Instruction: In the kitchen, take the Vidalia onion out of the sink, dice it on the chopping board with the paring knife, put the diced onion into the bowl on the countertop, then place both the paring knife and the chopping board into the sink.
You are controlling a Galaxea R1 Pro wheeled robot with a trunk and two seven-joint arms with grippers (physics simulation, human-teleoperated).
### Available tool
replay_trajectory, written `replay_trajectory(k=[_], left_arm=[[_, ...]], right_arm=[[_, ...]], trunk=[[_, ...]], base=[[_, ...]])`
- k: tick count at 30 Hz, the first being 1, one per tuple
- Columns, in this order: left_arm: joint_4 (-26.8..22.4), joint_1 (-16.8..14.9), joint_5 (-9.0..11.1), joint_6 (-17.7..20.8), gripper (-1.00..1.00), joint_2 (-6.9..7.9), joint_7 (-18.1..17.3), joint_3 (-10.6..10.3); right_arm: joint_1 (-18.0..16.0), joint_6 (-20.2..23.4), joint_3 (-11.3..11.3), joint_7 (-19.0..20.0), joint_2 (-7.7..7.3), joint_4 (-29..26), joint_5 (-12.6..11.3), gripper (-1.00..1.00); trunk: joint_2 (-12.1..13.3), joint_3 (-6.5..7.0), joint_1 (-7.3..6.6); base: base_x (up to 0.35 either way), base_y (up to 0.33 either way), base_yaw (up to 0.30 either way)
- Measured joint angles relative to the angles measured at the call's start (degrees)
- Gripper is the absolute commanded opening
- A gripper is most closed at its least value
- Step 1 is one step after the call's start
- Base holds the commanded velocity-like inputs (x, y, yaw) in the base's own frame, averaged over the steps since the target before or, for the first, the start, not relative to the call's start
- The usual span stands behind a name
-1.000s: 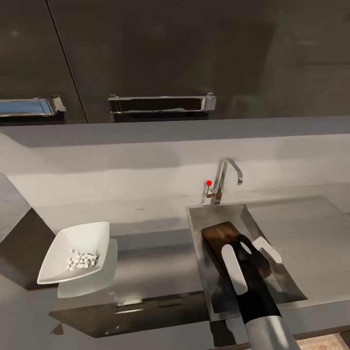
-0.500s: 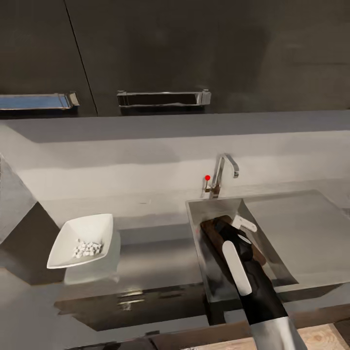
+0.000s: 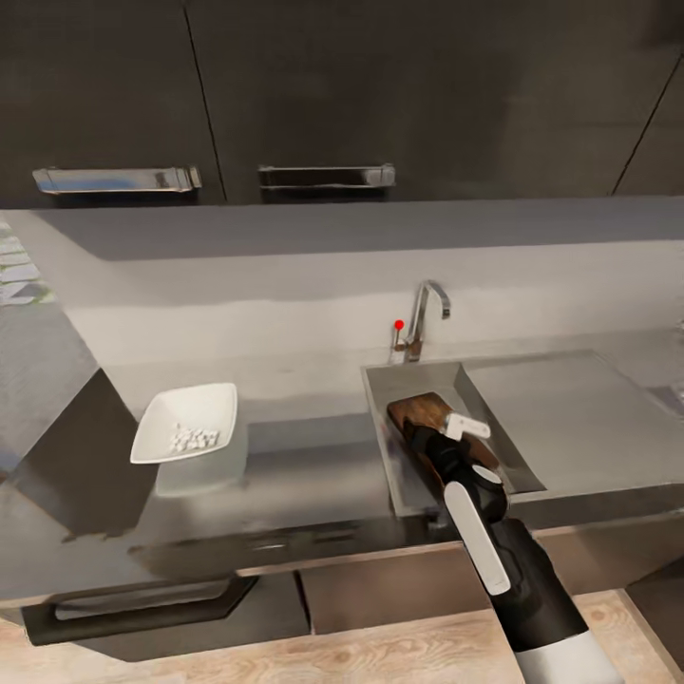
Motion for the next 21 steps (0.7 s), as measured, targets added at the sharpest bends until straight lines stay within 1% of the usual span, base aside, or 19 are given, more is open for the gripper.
replay_trajectory(k=[5,21], left_arm=[[0.0,0.0,0.0,0.0,1.00,0.00,0.0,0.0],[0.0,0.0,0.0,0.0,1.00,0.00,0.0,0.0]], right_arm=[[0.6,-0.2,0.2,0.2,-0.08,-0.5,0.0,1.00],[0.7,-0.7,0.2,0.3,-0.07,-0.5,0.0,1.00]], trunk=[[0.0,0.00,0.00],[0.0,0.00,0.00]], base=[[-0.331,0.000,0.000],[-0.331,0.000,0.000]])
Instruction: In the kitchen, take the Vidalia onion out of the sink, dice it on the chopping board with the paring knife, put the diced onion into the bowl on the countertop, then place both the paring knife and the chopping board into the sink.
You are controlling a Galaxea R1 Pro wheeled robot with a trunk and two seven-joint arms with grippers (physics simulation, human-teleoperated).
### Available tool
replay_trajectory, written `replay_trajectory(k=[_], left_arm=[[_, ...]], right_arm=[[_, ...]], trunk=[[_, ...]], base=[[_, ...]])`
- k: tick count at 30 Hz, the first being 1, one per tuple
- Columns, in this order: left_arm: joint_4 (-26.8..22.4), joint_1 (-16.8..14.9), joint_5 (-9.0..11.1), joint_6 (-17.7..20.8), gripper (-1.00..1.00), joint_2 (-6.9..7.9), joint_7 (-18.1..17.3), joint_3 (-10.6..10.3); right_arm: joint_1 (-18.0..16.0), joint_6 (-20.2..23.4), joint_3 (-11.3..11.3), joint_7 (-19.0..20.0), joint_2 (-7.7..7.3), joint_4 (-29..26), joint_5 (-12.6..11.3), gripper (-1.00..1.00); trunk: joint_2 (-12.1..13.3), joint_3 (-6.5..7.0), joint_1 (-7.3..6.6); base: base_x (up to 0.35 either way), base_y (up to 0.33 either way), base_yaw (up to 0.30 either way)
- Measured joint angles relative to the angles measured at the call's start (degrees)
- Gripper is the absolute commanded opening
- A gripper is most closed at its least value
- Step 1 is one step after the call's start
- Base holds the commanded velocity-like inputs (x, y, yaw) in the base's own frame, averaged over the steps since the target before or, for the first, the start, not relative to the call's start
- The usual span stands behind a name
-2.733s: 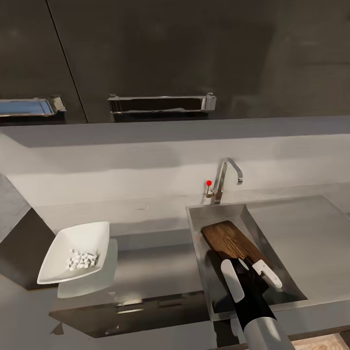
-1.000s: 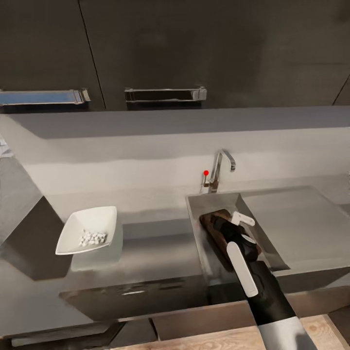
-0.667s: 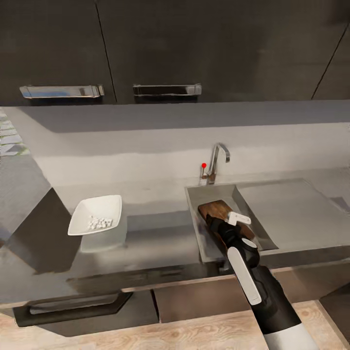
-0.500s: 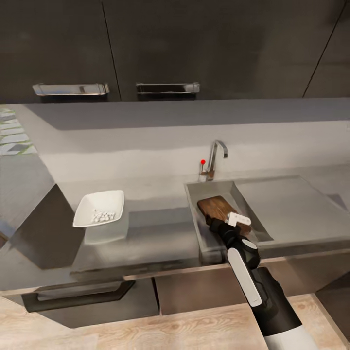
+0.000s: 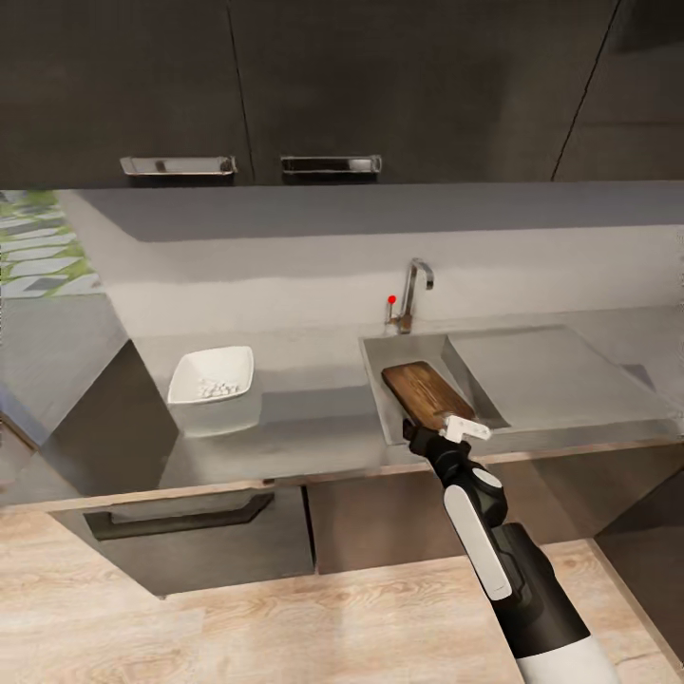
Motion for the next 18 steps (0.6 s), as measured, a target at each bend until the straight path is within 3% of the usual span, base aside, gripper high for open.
replay_trajectory(k=[18], left_arm=[[0.0,0.0,0.0,0.0,1.00,0.00,0.0,0.0]], right_arm=[[0.4,-0.4,0.9,0.0,-0.08,0.0,0.0,1.00]], trunk=[[0.0,0.00,0.00]], base=[[-0.331,0.000,0.000]])
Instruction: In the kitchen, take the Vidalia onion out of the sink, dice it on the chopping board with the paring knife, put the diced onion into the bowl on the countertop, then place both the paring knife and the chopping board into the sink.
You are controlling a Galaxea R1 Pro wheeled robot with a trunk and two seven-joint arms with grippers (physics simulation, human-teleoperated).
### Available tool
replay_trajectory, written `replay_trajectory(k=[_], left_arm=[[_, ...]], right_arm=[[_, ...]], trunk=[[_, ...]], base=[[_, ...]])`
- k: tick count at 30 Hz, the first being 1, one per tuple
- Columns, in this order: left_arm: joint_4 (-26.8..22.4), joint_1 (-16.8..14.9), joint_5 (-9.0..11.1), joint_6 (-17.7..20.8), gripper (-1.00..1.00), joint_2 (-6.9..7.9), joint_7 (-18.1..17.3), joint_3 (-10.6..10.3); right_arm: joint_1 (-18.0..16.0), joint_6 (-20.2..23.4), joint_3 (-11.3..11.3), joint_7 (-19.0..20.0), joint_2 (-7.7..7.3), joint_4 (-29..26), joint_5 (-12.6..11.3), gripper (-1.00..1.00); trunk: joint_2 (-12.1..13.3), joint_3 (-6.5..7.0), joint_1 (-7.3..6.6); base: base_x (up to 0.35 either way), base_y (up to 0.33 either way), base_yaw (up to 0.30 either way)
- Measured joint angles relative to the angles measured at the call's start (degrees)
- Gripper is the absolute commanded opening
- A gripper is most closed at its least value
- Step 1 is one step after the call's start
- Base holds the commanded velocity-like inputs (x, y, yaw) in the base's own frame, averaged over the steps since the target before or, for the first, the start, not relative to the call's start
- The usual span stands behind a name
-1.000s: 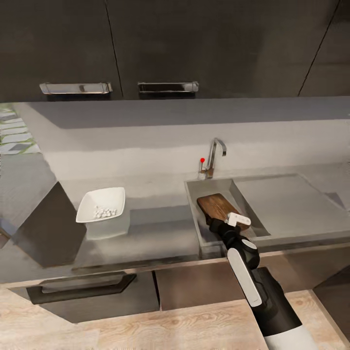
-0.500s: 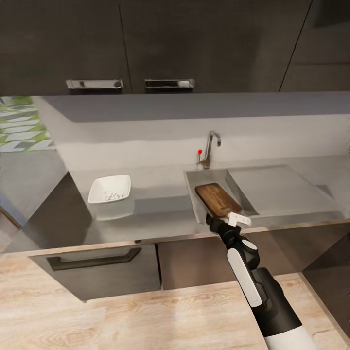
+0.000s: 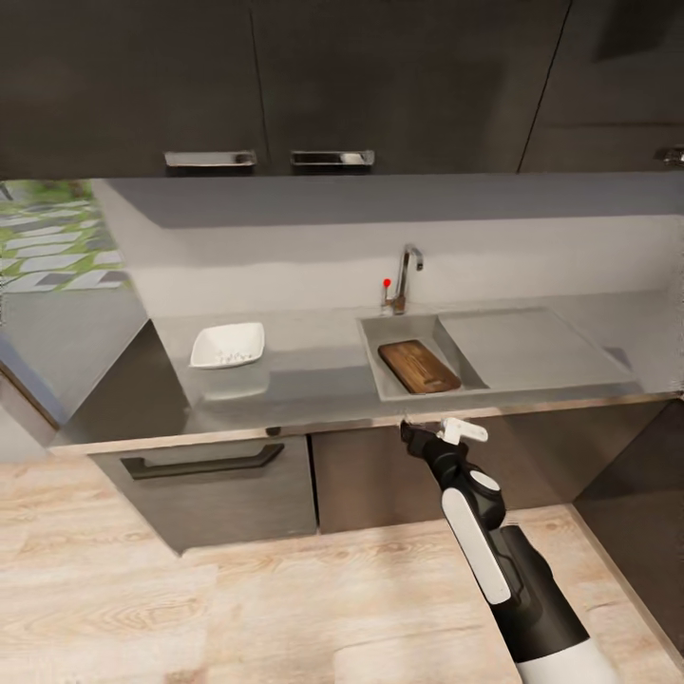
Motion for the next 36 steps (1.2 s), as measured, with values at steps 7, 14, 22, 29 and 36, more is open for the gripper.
replay_trajectory(k=[7,14,22,29,36], left_arm=[[0.0,0.0,0.0,0.0,1.00,-0.01,0.0,0.0],[-0.2,-0.3,0.0,0.0,1.00,0.48,0.0,0.0],[-0.2,-0.4,-0.1,0.0,1.00,0.84,0.0,0.0],[-0.1,-0.4,-0.1,0.0,1.00,0.87,0.0,0.0],[-0.2,-1.6,0.0,0.0,1.00,0.75,0.1,0.0]], right_arm=[[1.0,-3.7,7.0,0.0,-2.60,0.6,0.0,1.00],[2.5,-19.0,20.2,0.2,-4.60,22.2,-0.3,1.00],[2.5,-43.1,34.2,8.4,0.39,65.8,-0.6,1.00],[10.3,-48.3,34.6,24.1,1.70,81.1,-0.5,1.00],[19.7,-47.5,34.6,24.6,1.30,81.7,-0.4,1.00]], trunk=[[0.0,0.00,-0.02],[0.0,-0.02,-0.04],[0.0,-0.02,-0.03],[0.0,-0.03,-0.04],[0.0,-0.01,-0.03]], base=[[-0.261,0.000,0.000],[-0.015,0.000,0.000],[0.000,0.000,0.000],[0.000,0.000,0.000],[0.000,0.000,0.000]])
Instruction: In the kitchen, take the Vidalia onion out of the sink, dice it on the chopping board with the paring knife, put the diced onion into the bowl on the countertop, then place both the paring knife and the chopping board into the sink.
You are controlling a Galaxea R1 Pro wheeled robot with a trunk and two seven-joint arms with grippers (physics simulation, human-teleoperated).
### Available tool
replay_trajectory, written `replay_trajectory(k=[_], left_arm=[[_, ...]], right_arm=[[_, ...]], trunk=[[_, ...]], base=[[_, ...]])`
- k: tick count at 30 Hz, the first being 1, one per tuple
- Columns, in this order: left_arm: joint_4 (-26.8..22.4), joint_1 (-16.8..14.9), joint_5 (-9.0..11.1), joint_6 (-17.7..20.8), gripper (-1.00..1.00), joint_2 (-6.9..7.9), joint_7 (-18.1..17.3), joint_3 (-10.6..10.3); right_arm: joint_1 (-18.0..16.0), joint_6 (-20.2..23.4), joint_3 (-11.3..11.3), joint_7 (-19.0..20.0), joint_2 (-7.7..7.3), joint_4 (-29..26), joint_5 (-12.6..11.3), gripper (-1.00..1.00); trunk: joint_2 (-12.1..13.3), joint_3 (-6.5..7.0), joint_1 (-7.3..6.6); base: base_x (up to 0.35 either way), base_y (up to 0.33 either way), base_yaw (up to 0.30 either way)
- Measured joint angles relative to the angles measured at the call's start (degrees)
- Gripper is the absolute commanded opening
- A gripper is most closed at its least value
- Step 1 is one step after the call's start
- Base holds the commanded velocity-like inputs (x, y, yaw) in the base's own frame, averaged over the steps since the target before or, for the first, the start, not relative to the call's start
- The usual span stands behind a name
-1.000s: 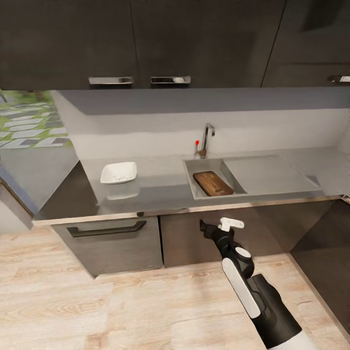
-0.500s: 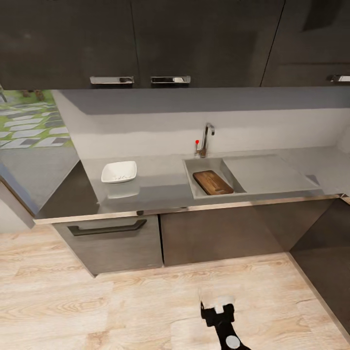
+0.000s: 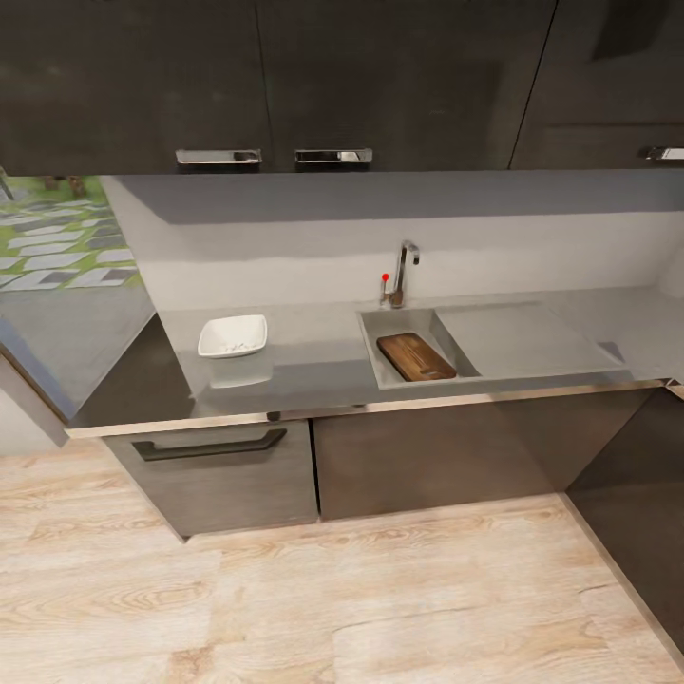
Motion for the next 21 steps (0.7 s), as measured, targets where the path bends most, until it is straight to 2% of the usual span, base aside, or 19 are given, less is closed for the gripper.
replay_trajectory(k=[2,3,6,8,12,14,21], left_arm=[[-0.2,-0.2,0.0,3.3,1.00,-0.03,0.0,0.0],[-0.5,-0.6,0.0,8.4,1.00,0.01,0.1,0.0],[-0.6,-2.4,0.0,14.8,1.00,0.05,0.1,0.0],[-0.5,-4.5,0.0,21.0,1.00,0.26,0.2,0.1],[-0.6,-9.0,0.0,38.8,1.00,1.11,0.0,0.1],[-0.7,-10.0,-0.1,42.1,1.00,1.20,-0.1,0.1],[-0.5,-10.7,-0.2,44.3,1.00,1.26,-0.2,0.0]], right_arm=[[0.6,1.6,-0.1,-1.1,-0.01,-0.1,-0.7,1.00],[0.8,3.3,-0.7,-2.8,-0.02,-0.2,-4.5,1.00],[0.9,4.1,-1.1,-3.6,-0.09,-0.2,-10.0,1.00],[1.0,4.3,-1.2,-3.9,-0.59,-0.2,-11.7,1.00],[1.0,4.4,-1.2,-4.0,-2.13,-0.3,-12.9,1.00],[1.0,4.4,-1.1,-3.9,-2.29,-0.3,-12.9,1.00],[1.0,4.0,-1.1,-3.8,-1.95,-0.7,-13.1,1.00]], trunk=[[0.0,0.00,0.00],[0.0,0.00,0.00],[0.0,0.01,0.00],[0.0,0.01,0.01],[0.0,0.01,0.01],[0.0,0.00,0.00],[0.0,0.00,0.00]], base=[[0.000,0.000,0.000],[0.000,0.000,0.000],[0.000,0.000,0.000],[0.000,0.000,0.000],[0.000,0.000,0.000],[0.000,0.000,0.000],[0.000,0.000,0.000]])
